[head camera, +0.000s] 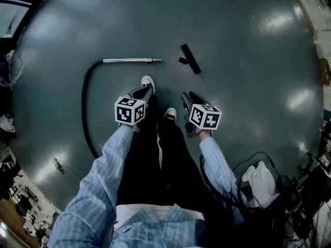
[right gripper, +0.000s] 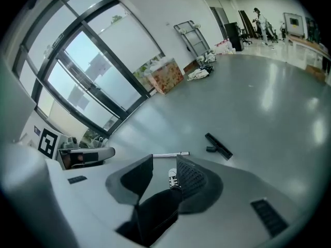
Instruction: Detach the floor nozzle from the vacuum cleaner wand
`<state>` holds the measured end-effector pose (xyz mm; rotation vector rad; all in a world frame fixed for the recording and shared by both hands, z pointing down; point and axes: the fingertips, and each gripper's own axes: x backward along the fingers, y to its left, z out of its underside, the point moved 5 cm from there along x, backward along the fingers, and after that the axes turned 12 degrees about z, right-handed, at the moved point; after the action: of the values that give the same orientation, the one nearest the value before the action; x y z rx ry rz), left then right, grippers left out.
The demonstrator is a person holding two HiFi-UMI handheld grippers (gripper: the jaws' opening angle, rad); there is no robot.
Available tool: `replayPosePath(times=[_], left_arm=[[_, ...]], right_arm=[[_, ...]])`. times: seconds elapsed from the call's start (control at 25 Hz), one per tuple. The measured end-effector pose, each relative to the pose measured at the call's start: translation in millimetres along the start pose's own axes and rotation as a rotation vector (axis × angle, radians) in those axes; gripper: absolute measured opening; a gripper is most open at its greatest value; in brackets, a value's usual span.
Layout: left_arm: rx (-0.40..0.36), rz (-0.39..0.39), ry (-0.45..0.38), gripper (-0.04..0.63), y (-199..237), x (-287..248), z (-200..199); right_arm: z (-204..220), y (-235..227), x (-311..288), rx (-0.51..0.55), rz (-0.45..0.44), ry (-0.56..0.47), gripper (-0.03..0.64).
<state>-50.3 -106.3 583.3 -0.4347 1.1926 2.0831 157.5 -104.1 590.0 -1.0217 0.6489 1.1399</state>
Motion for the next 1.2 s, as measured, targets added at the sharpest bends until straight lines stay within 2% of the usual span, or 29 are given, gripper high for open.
replayPosePath(times=[0.28,0.4,0.48,0.6,0.92,1.2], left_arm=[[0.087,0.070,-0.111,0.011,-88.6,74.5,-8.9],[0.065,0.095,-0.100,0.011,-107.1,100.8,-8.0],[0.030,0.106,-0.086,0.011,-110.9,117.7,-7.7],[-0.004,0.112,-0.110,0.011,-103.9,141.6,-5.5],[-0.123,0.160,-0.093,0.011,-90.1,225.3,-2.7],[-0.133,0.239,-0.094,0.011,-90.1,247.9,7.4]], right_arm=[[-6.7,26.7,86.4,0.013,0.001,-0.020,0.143],[-7.7,45.9,107.2,0.027,0.017,-0.037,0.143],[-7.2,64.2,116.3,0.039,0.024,-0.055,0.143],[-1.0,92.4,119.9,0.041,0.020,-0.072,0.144],[18.4,175.8,145.5,-0.041,0.018,-0.148,0.143],[45.5,215.8,151.5,-0.054,0.031,-0.146,0.143]])
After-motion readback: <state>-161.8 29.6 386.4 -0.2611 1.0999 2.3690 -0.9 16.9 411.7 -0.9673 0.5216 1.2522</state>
